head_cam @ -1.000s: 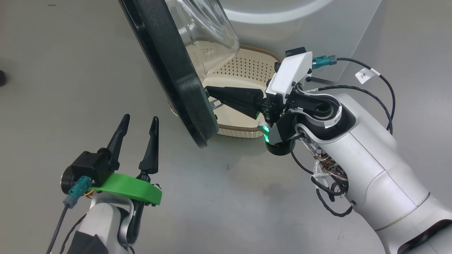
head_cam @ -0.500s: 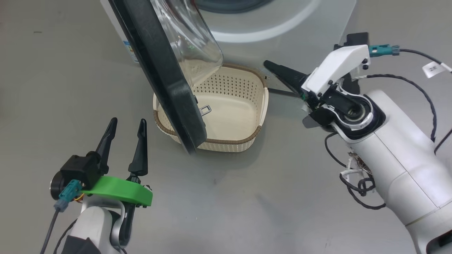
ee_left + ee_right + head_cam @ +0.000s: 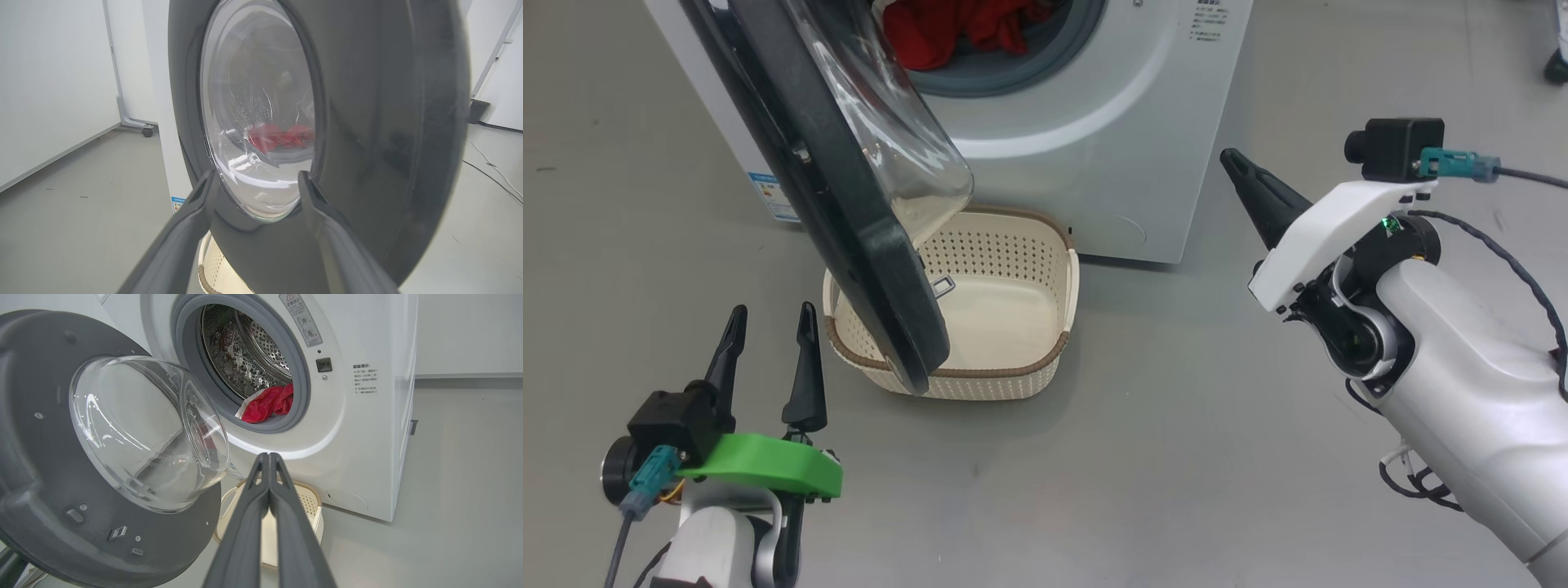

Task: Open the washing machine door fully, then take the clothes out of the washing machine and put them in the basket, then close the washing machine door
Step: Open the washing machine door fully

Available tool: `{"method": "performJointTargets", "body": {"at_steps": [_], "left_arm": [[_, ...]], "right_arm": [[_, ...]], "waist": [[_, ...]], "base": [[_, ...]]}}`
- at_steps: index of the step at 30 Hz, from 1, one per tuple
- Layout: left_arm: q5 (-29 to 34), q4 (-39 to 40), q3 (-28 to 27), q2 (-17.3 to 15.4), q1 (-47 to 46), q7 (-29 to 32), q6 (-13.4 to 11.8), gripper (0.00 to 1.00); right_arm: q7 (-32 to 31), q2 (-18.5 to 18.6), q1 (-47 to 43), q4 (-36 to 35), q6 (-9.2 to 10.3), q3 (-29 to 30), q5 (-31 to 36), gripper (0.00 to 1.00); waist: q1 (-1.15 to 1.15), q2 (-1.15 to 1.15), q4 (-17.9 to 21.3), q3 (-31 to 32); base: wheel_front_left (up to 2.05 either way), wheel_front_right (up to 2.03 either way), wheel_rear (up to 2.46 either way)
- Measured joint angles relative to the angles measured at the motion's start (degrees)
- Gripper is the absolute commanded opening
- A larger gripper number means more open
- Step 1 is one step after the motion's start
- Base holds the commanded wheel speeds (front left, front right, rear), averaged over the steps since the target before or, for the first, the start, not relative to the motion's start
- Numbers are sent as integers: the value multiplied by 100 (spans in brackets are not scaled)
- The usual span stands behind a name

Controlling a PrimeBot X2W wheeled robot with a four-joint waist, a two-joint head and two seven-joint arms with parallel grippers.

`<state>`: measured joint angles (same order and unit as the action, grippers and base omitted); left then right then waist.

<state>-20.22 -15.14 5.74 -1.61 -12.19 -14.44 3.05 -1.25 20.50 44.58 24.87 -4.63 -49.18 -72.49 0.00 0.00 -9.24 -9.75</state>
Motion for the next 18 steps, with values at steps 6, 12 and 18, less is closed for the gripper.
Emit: {"method": "performJointTargets", "body": {"at_steps": [6, 12, 18], "left_arm": [[42, 30, -145, -1, 142, 0, -11, 100], [44, 69, -218, -2, 198, 0, -24, 100], [66, 69, -305, -2, 305, 0, -24, 100]], "right_arm": [[1143, 82, -363, -157, 83, -96, 838, 0], [1692, 179, -770, -115, 483, -172, 1340, 0], [1649, 186, -1352, -74, 817, -56, 1460, 0]], "waist": [[0, 0, 284, 187], [0, 0, 468, 266], [0, 0, 571, 364]], "base": [[0, 0, 0], [0, 0, 0], [0, 0, 0]]}}
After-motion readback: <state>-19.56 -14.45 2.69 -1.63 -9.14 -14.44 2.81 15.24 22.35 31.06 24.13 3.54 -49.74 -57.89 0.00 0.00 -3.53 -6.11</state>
